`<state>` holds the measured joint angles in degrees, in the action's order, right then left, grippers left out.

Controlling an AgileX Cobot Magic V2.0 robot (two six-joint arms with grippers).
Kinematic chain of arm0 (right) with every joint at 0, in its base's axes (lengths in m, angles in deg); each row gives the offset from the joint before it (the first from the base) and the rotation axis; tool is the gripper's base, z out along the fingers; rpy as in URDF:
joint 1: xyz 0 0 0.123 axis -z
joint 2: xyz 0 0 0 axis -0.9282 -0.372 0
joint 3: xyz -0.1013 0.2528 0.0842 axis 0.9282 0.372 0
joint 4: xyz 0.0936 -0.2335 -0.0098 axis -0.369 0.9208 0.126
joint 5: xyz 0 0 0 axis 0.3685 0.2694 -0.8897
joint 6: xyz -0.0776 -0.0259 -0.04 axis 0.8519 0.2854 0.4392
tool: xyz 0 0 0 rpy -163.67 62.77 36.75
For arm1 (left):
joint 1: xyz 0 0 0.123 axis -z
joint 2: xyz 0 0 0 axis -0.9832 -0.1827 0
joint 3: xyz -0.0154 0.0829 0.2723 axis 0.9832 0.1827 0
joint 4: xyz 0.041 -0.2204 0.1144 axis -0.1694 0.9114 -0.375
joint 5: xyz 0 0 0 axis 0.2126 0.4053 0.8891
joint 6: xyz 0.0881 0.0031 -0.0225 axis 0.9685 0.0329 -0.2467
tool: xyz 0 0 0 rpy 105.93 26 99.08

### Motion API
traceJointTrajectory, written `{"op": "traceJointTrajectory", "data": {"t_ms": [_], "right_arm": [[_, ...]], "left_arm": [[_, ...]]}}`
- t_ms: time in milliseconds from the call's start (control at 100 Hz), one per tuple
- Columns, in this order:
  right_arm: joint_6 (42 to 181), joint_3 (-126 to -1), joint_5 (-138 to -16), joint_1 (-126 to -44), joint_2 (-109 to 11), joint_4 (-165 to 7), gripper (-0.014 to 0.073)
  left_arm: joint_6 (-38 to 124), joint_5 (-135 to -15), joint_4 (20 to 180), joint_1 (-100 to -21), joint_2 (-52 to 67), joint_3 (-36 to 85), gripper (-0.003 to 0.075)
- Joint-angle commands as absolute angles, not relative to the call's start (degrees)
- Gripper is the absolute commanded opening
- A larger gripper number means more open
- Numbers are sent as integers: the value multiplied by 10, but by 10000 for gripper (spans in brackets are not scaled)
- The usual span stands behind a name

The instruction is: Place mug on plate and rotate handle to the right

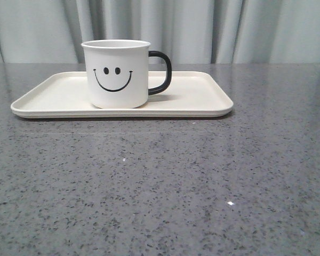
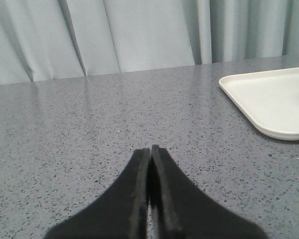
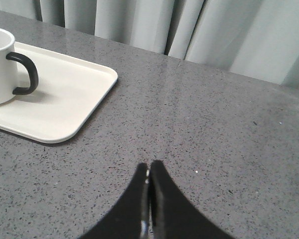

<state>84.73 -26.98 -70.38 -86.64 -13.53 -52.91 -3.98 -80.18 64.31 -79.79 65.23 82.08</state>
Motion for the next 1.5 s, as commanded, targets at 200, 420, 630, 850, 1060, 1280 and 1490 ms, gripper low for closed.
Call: {"op": "traceJointTrajectory", "data": {"t_ms": [200,420,630,850,1060,1280,1490], "right_arm": [[848,-285,-745,-863,-139,-521,-65],[848,-285,-745,-863,-139,-521,-65],[849,-284,-744,-863,-139,-520,-65],[851,-235,-761,-843,-101,-496,-65],[851,-136,-816,-782,9,-537,-65],[851,-64,-826,-716,113,-592,-65],[851,-20,-884,-705,110,-594,-65]], "left_arm": [[-41,-851,647,-799,670,826,-20],[-41,-851,647,-799,670,826,-20],[-41,-851,647,-799,670,826,-20],[-41,-851,647,-799,670,826,-20],[-41,-851,647,-799,670,826,-20],[-41,-851,647,-799,670,826,-20],[-41,-851,647,-799,670,826,-20]]}}
